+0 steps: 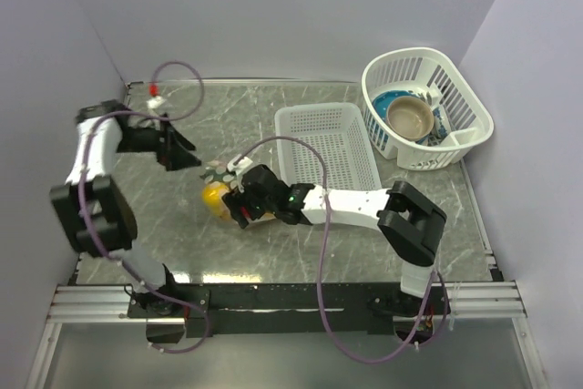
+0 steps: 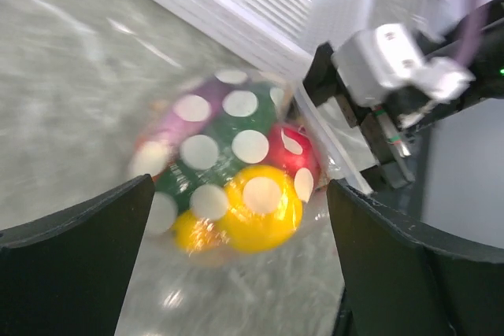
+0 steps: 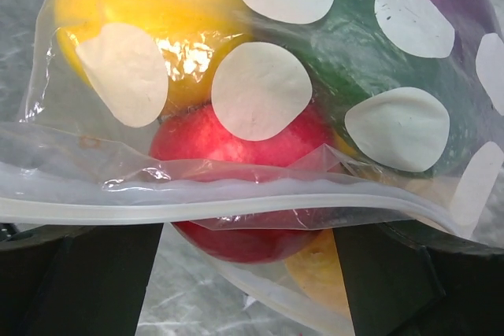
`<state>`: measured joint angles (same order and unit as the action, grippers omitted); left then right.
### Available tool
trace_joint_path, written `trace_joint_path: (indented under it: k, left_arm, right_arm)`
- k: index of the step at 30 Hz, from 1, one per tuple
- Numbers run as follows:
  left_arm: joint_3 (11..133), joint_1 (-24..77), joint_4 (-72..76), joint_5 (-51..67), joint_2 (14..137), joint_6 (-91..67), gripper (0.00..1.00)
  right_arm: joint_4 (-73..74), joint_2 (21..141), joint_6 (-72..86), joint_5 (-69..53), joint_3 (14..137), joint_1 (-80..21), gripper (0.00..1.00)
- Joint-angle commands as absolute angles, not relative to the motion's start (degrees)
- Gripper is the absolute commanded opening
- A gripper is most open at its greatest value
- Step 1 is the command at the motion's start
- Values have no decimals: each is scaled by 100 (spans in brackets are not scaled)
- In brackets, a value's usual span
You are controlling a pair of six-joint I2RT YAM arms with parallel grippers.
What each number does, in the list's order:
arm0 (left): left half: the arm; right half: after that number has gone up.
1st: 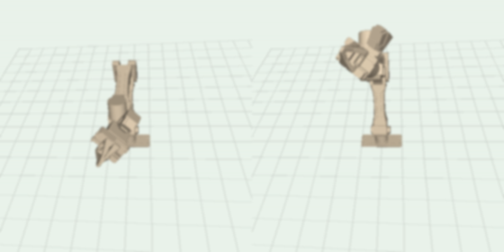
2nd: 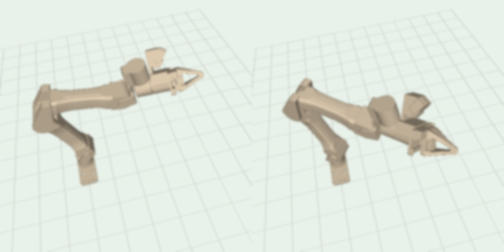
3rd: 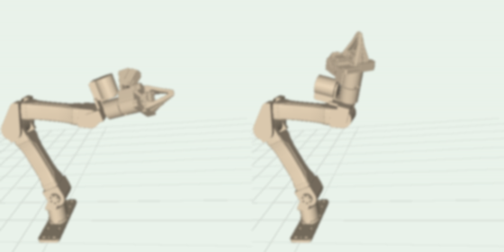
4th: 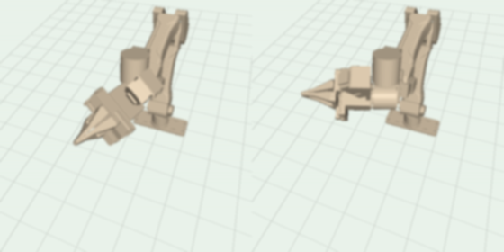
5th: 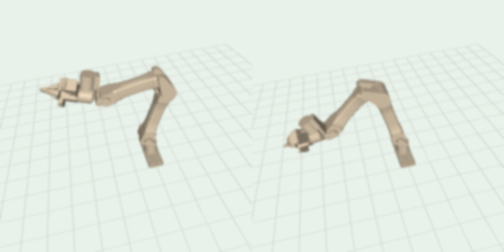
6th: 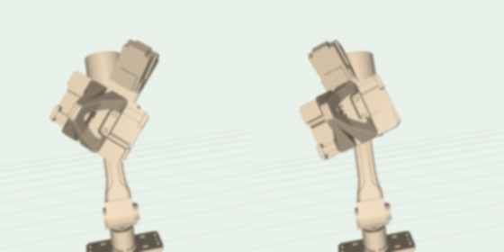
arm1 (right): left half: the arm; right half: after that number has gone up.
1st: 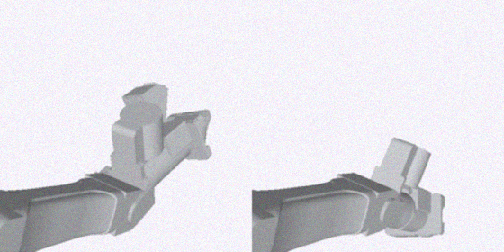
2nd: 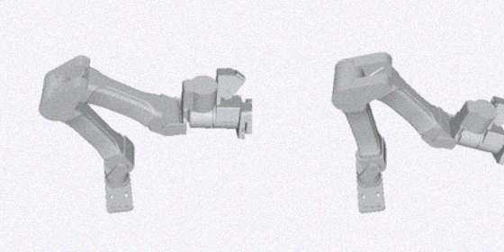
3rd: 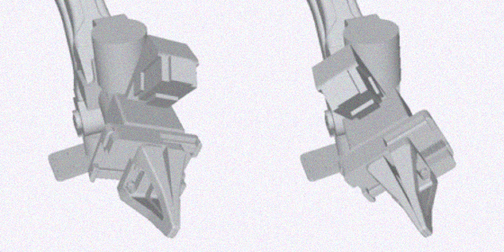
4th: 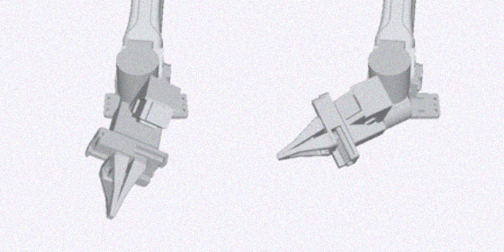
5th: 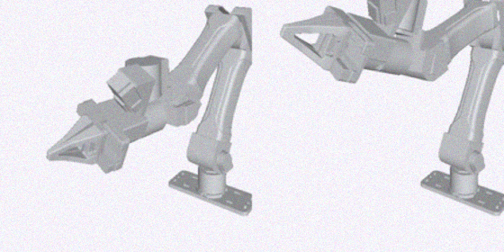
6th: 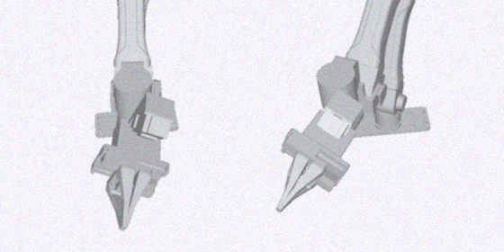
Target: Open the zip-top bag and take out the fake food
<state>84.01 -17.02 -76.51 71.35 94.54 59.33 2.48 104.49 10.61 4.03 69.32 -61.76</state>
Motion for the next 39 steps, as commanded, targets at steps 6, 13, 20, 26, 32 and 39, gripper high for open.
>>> trace_joint_path:
  k: [6, 13, 20, 26, 32, 39]
  left_arm:
    - [8770, -897, -7840, 7567, 11030, 6495, 99]
    - [8842, -475, -7849, 7506, 11505, 6574, 99]
    - [8543, -106, -7779, 7207, 11777, 6750, 99]
    - [8438, -45, -6629, 6734, 11568, 5618, 99]
    - [7637, 378, -5229, 5756, 10916, 4588, 86]
    - [8716, -192, -6142, 5986, 11162, 4658, 19]
  right_arm:
    - [123, 9870, 1257, 712, 6004, -6337, 71]
    - [17, 9879, 1134, 431, 5792, -6363, 69]
    - [-53, 10020, 1011, 326, 5915, -6355, 68]
    - [-35, 9993, 993, 272, 5933, -6363, 66]
    - [-26, 9984, 932, 317, 6011, -6363, 63]
    - [97, 9835, 835, 413, 6135, -6354, 59]
